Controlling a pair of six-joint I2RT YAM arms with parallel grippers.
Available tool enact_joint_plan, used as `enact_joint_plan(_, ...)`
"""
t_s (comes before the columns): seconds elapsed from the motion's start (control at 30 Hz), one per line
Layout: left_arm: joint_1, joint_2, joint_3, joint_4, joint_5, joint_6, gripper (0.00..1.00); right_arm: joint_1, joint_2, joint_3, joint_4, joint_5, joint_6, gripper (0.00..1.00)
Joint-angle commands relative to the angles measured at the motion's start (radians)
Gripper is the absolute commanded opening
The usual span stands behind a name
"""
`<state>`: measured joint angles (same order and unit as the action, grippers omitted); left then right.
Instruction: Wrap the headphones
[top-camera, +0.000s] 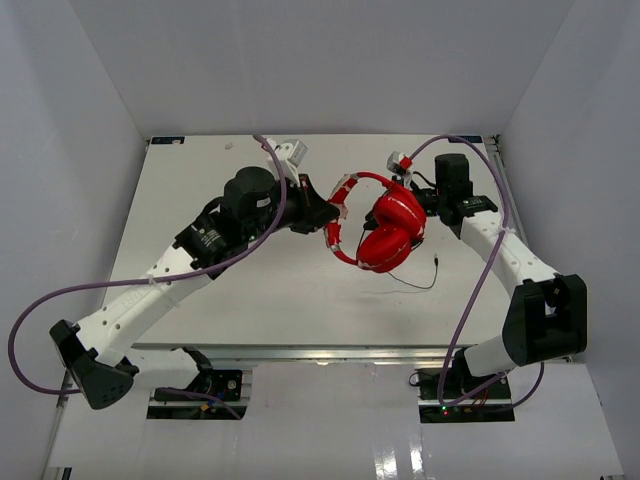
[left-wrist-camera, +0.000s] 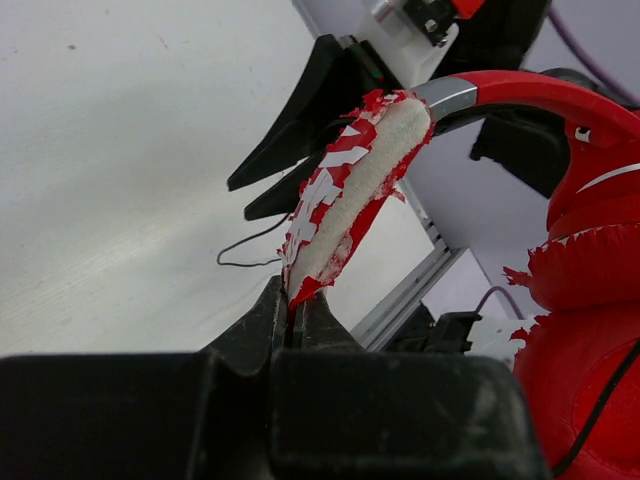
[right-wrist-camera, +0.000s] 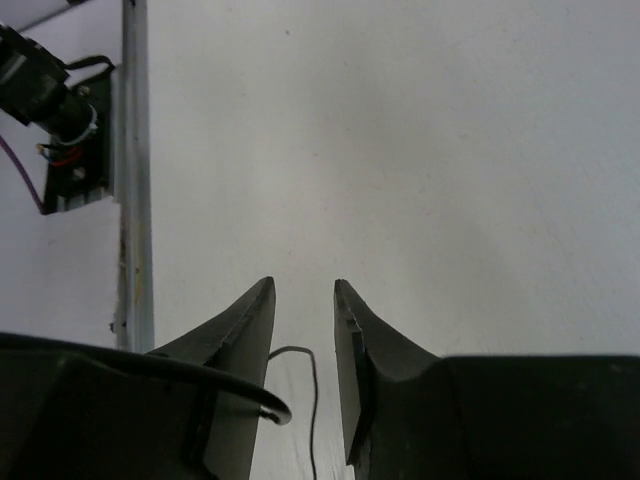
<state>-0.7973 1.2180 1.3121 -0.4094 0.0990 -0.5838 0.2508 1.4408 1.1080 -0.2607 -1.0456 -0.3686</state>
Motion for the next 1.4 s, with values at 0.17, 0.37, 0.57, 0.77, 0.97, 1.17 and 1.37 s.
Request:
enact_joint_plan(0.17,-0.008,0.012,0.181,0.028,-0.1,-0.088,0.0,0.014,0.019,-0.14,0.636,-0.242,0.538,0.59)
enact_joint_plan(0.37,-0.009,0.05,0.283,0.024,-0.186,-0.117,0.0,0.076,0.004,-0.26,0.842,-0.24,0.667,0.77)
enact_joint_plan(0.57,-0.008,0.091,0.41,-0.02,-0.272,-0.115,0.0,0.094,-0.039,-0.34,0.792,-0.255,0.563,0.78)
enact_joint_plan(0.77,0.005,0.13,0.544,-0.097,-0.39,-0.094,0.0,0.1,-0.113,-0.454,0.715,-0.296,0.434,0.74)
enact_joint_plan(0.97,0.052,0.137,0.574,-0.122,-0.419,-0.104,0.0,0.117,-0.184,-0.466,0.515,-0.304,0.249,0.55)
enact_joint_plan(1.17,0.176,0.156,0.592,-0.178,-0.416,-0.106,0.0,0.12,-0.267,-0.458,0.257,-0.252,0.052,0.33)
enact_joint_plan(1.37,0.242,0.183,0.522,-0.168,-0.438,-0.103,0.0,0.158,-0.345,-0.373,-0.081,0.026,-0.183,0.1)
